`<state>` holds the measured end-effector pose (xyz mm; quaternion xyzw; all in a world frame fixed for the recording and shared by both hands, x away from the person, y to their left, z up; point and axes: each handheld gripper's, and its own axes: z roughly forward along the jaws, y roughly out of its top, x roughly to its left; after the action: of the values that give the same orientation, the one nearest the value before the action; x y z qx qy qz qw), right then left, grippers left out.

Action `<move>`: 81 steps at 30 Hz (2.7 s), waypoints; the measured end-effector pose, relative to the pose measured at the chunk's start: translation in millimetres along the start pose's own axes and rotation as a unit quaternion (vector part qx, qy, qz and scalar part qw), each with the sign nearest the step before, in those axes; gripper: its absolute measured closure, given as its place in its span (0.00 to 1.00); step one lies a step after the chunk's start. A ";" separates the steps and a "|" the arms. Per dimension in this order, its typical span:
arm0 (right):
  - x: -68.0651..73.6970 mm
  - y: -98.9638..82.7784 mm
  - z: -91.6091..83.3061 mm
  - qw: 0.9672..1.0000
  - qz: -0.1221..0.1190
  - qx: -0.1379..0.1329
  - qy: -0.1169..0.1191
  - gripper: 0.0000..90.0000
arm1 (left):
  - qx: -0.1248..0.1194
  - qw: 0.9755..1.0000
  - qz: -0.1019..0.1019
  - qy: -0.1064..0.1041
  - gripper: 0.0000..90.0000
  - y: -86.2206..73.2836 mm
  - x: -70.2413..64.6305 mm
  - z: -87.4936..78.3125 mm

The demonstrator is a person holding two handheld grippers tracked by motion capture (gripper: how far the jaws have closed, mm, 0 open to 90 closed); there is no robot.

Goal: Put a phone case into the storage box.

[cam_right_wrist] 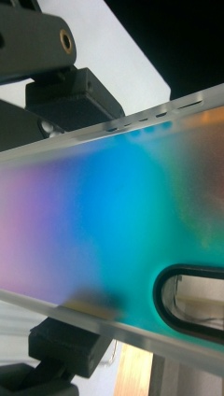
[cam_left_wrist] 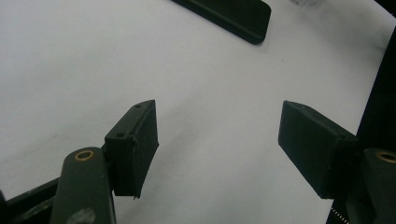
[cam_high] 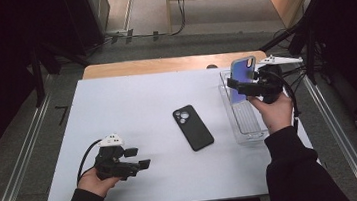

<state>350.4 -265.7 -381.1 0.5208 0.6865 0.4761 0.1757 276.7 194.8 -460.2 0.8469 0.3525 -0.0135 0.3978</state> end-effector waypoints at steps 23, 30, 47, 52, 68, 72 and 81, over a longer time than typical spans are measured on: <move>-42.7 16.2 50.2 0.996 0.036 0.001 -0.078 0.17 | 0.001 1.000 -0.001 -0.004 0.32 0.0 0.6 1.4; -54.7 21.4 67.1 0.994 0.054 0.012 -0.089 0.17 | -0.005 1.000 -0.004 -0.005 0.32 0.7 0.2 2.0; -73.2 5.9 120.4 0.990 0.065 0.039 -0.116 0.16 | -0.006 1.000 -0.002 -0.016 0.32 1.2 0.8 1.6; -74.4 3.4 129.7 0.989 0.061 0.038 -0.128 0.16 | -0.006 1.000 -0.002 -0.017 0.32 1.3 1.0 2.2; -76.5 3.2 132.9 0.989 0.059 0.037 -0.130 0.15 | -0.002 1.000 -0.002 -0.015 0.32 1.5 1.3 3.5; -76.7 5.5 133.4 0.988 0.055 0.041 -0.135 0.15 | -0.001 1.000 -0.001 -0.016 0.32 1.4 1.4 3.5; -76.5 10.8 134.7 0.986 0.053 0.052 -0.147 0.12 | -0.001 1.000 -0.003 -0.013 0.32 1.5 1.3 3.0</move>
<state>485.9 -269.8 -456.8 0.6295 0.6482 0.3665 0.2219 279.4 192.8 -461.7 0.8455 0.3494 -0.0254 0.4030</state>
